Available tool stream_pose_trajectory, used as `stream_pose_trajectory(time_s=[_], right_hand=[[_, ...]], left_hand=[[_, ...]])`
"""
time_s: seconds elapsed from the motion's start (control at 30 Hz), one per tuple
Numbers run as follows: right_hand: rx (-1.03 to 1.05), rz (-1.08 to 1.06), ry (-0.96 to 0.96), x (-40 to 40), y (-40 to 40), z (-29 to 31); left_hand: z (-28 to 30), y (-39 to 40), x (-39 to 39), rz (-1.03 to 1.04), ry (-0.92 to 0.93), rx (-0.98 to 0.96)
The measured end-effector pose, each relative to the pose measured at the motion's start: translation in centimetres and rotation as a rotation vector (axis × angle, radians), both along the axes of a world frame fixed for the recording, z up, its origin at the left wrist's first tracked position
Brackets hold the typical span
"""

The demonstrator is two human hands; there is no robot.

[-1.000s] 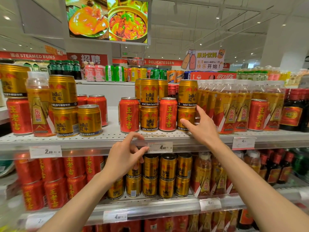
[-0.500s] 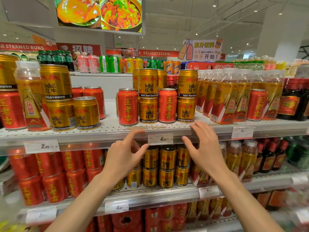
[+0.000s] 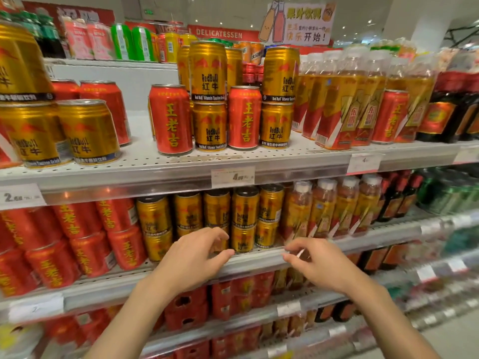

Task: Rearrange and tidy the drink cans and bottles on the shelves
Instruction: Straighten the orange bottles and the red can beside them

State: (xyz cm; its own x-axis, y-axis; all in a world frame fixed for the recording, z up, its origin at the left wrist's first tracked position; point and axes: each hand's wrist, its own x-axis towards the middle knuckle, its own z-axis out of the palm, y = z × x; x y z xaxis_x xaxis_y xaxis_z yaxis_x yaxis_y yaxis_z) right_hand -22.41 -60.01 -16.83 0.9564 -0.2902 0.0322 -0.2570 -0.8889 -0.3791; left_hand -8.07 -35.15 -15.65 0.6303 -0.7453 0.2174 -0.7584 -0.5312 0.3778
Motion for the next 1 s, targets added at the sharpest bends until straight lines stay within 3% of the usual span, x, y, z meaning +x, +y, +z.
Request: stream_pose_trajectory(time_s=[0.27, 0.53, 0.77, 1.0], right_hand=[[0.066, 0.052, 0.001, -0.4, -6.2, 1.4], [0.027, 0.155, -0.109, -2.9, -17.1, 3.4], [0.029, 0.208, -0.223, -4.4, -24.1, 6.9], [-0.012, 0.214, -0.449, -4.5, -26.0, 9.5]], left_hand=[[0.6, -5.6, -2.6, 0.086, 0.053, 0.032], [2.5, -16.8, -7.4, 0.206, 0.016, -0.087], [5.4, -23.8, -10.9, 0.251, -0.084, -0.199], [8.3, -26.2, -11.2, 0.27, -0.246, -0.304]])
